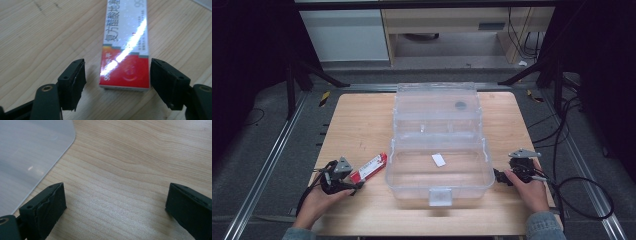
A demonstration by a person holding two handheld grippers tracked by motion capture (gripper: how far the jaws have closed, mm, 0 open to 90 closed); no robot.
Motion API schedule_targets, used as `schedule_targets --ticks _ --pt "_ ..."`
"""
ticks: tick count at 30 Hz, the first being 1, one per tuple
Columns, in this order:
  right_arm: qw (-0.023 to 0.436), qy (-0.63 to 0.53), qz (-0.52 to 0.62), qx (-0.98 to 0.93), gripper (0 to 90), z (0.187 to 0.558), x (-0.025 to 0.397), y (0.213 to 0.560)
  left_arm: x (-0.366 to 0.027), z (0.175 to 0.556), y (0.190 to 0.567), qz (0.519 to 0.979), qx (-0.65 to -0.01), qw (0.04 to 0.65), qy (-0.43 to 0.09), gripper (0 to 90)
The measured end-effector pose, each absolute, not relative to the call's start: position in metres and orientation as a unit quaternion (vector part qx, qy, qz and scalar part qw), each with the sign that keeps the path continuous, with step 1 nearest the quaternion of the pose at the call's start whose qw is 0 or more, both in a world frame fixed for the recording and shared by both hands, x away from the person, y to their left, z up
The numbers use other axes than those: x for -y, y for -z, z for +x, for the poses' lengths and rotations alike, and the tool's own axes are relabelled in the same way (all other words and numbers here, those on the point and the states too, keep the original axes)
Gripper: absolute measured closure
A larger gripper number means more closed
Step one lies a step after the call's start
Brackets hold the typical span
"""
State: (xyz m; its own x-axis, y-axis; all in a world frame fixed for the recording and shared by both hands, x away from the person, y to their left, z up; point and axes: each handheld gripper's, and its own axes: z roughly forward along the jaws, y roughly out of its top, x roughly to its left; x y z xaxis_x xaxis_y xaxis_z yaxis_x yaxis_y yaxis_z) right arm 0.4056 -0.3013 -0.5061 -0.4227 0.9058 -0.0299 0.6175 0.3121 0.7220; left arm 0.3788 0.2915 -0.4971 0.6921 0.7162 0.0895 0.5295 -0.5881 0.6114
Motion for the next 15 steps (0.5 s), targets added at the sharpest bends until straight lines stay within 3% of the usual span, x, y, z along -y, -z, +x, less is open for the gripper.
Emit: schedule_targets --ticks 4,15 --pt "0.223 -0.324 0.489 -0.779 3.3 0.406 0.301 0.506 -0.299 0.380 0.497 0.871 -0.361 0.287 -0.168 33.6" --pt "0.222 -0.324 0.489 -0.779 3.3 0.406 0.301 0.506 -0.311 0.397 0.495 0.871 -0.357 0.279 -0.188 34.7"
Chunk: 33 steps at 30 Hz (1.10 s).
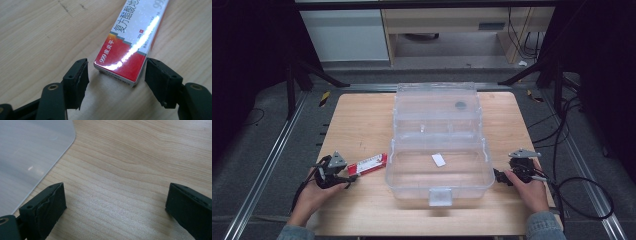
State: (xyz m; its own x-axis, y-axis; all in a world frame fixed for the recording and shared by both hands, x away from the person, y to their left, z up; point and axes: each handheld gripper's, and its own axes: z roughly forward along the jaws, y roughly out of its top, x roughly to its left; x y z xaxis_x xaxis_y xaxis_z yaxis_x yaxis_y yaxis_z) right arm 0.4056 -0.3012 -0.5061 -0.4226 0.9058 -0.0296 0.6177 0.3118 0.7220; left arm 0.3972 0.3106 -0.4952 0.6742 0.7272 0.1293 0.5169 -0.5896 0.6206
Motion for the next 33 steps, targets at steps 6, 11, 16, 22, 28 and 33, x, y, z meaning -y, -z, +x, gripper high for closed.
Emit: schedule_targets --ticks 6,11,16,22,28,33 --pt "0.223 -0.324 0.489 -0.779 3.3 0.406 0.301 0.506 -0.308 0.410 0.485 0.882 -0.329 0.286 -0.181 32.8" --pt "0.223 -0.324 0.489 -0.779 3.3 0.406 0.301 0.506 -0.300 0.425 0.481 0.902 -0.302 0.271 -0.149 29.5" --pt "0.222 -0.324 0.489 -0.779 3.2 0.406 0.301 0.506 -0.295 0.436 0.481 0.916 -0.292 0.248 -0.120 28.5" --pt "0.222 -0.324 0.489 -0.779 3.2 0.406 0.301 0.506 -0.290 0.443 0.480 0.927 -0.281 0.226 -0.102 28.4" --pt "0.223 -0.324 0.489 -0.779 3.2 0.406 0.301 0.506 -0.286 0.448 0.479 0.938 -0.270 0.199 -0.083 31.9" --pt "0.222 -0.324 0.489 -0.779 3.2 0.406 0.301 0.506 -0.283 0.447 0.478 0.948 -0.253 0.179 -0.076 41.9"
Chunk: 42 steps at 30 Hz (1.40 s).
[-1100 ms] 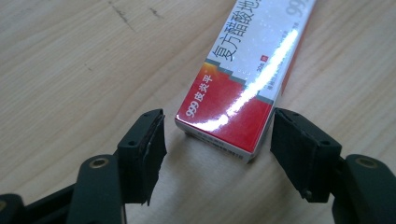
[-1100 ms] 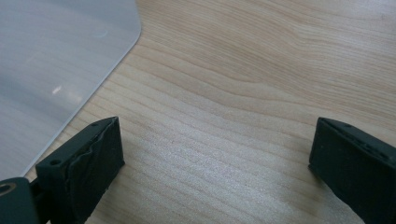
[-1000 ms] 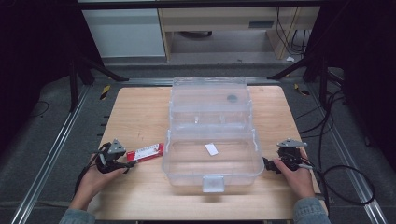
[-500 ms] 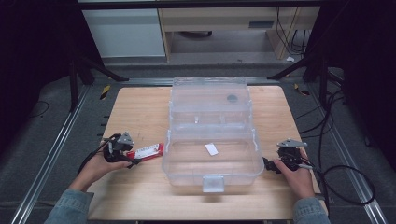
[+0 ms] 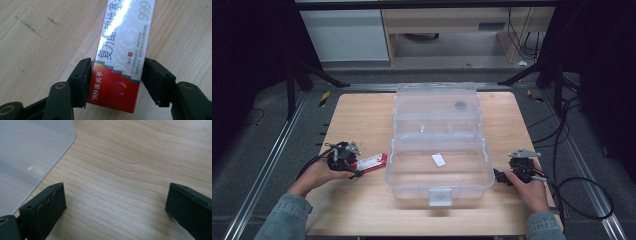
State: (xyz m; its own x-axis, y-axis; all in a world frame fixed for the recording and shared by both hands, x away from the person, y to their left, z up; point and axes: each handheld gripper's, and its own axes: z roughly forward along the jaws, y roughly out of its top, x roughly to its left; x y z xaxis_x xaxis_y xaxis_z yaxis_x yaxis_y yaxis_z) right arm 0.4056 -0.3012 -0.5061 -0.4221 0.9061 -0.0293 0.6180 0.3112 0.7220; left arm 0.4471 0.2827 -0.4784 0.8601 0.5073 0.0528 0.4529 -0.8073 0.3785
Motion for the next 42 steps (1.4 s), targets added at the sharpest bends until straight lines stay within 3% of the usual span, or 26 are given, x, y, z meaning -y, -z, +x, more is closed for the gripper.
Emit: schedule_targets --ticks 3,22,42 --pt "0.222 -0.324 0.489 -0.779 3.2 0.406 0.301 0.506 -0.281 0.445 0.478 0.949 -0.257 0.173 -0.064 46.3" --pt "0.223 -0.324 0.490 -0.778 3.3 0.405 0.301 0.506 -0.267 0.450 0.473 0.957 -0.267 0.112 -0.033 50.6" --pt "0.223 -0.324 0.492 -0.777 3.2 0.405 0.301 0.506 -0.274 0.441 0.439 0.953 -0.263 0.131 -0.069 51.2"
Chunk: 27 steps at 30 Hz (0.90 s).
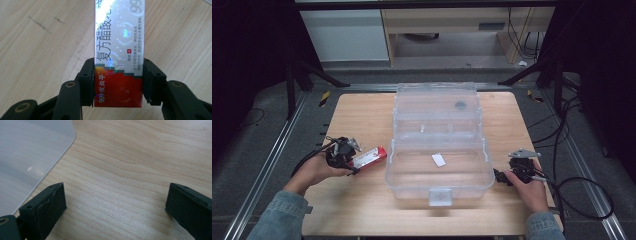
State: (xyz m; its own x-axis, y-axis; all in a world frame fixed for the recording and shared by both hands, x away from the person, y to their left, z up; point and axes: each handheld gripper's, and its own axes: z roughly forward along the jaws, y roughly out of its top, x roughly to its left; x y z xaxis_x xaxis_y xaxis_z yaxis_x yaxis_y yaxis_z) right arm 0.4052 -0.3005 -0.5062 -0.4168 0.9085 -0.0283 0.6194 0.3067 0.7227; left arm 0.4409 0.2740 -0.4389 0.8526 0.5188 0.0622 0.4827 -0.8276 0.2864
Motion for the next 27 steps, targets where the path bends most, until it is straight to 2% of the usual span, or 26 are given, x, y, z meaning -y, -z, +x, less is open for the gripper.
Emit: schedule_targets --ticks 8,27 --pt "0.223 -0.324 0.492 -0.777 3.2 0.405 0.301 0.506 -0.290 0.439 0.422 0.943 -0.266 0.176 -0.097 51.2" --pt "0.224 -0.324 0.492 -0.777 3.2 0.405 0.301 0.506 -0.306 0.423 0.371 0.934 -0.257 0.210 -0.134 51.3"
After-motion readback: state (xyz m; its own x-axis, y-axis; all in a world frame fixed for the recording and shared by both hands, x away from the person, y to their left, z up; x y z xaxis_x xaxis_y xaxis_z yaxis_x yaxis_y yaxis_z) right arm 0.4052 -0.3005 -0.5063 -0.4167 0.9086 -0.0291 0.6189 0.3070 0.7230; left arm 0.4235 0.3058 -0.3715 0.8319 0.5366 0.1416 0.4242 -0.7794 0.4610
